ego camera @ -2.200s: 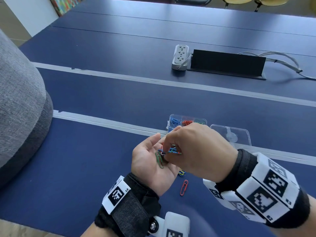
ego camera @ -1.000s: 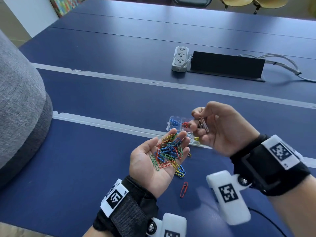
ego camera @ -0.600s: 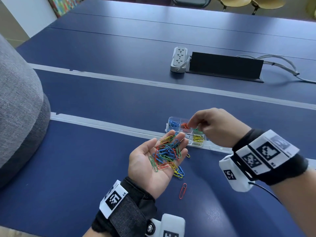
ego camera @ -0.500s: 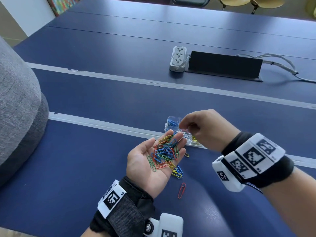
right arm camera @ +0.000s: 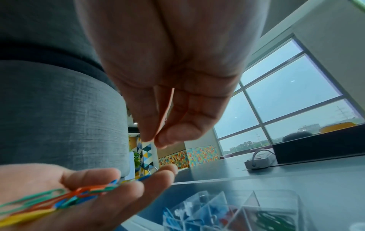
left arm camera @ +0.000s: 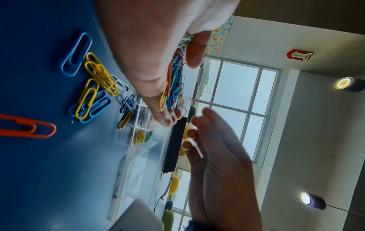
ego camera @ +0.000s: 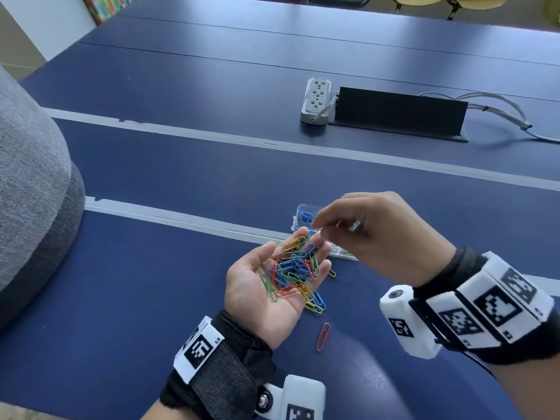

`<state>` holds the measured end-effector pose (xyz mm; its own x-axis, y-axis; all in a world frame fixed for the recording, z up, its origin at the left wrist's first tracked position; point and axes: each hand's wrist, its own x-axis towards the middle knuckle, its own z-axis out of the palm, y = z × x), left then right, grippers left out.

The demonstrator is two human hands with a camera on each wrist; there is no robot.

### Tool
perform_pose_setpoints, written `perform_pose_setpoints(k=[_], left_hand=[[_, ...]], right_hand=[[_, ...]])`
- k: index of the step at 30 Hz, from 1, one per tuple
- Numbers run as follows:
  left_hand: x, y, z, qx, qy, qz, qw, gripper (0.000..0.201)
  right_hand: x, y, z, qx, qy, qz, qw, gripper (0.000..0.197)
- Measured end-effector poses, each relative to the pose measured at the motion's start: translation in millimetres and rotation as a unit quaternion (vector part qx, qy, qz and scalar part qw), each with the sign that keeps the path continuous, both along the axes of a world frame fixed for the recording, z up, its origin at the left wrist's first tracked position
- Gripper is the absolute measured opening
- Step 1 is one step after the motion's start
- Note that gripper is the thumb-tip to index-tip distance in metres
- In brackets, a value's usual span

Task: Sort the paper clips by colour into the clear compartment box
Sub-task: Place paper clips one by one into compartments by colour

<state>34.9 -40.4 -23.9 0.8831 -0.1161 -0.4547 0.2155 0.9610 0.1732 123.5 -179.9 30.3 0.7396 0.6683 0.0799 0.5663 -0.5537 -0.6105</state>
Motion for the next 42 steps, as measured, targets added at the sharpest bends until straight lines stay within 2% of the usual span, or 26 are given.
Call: perform_pose_setpoints(k=[5, 7, 11, 13, 18, 22, 28, 33, 38, 42], left_hand=[[0.5, -2.8, 3.4, 0.013, -0.002, 0.004, 1.0, 0.048], [0.7, -2.0, 5.0, 0.018, -0.002, 0.007, 1.0, 0.053], [0.0, 0.8, 5.4, 0.029, 0.006, 0.008, 1.0, 0.053], [-0.9, 0.0, 6.0, 0.039, 0.003, 0.005, 0.999, 0.051], [-3.3, -3.1, 7.3, 0.028, 0.002, 0.018, 0.999, 0.048], [-2.7, -3.7, 7.1, 0.016, 0.006, 0.024, 1.0, 0.048], [-3.6, -0.1, 7.3, 0.019, 0.006, 0.012, 1.0, 0.048], [-4.0, -0.2, 6.8, 0.026, 0.009, 0.011, 1.0, 0.048], [-0.6, 0.6, 5.8, 0.03, 0.0, 0.022, 0.999, 0.047], [1.0, -1.8, 6.7, 0.032, 0.011, 0.024, 0.999, 0.044]], right_hand=[[-7.1, 4.9, -3.9, -0.03, -0.032, 0.049, 0.998, 0.016], [-8.5, 4.7, -0.8, -0.036, -0.019, 0.067, 0.997, 0.014], [-13.5, 5.0, 4.7, -0.117, 0.024, 0.119, 0.986, 0.032], [-12.9, 4.6, 3.7, -0.128, 0.018, 0.118, 0.985, 0.032], [-8.7, -1.0, 1.1, -0.081, -0.001, 0.119, 0.99, 0.012], [-10.7, 0.3, -0.7, -0.026, -0.028, 0.092, 0.995, 0.014], [-11.2, -1.6, 0.9, -0.086, -0.02, 0.167, 0.982, 0.028], [-8.3, -1.7, 0.3, -0.095, -0.038, 0.157, 0.982, 0.013], [-13.6, 0.0, 2.1, -0.058, -0.068, 0.148, 0.985, 0.01], [-27.3, 12.2, 6.0, 0.007, -0.009, 0.109, 0.994, 0.012]])
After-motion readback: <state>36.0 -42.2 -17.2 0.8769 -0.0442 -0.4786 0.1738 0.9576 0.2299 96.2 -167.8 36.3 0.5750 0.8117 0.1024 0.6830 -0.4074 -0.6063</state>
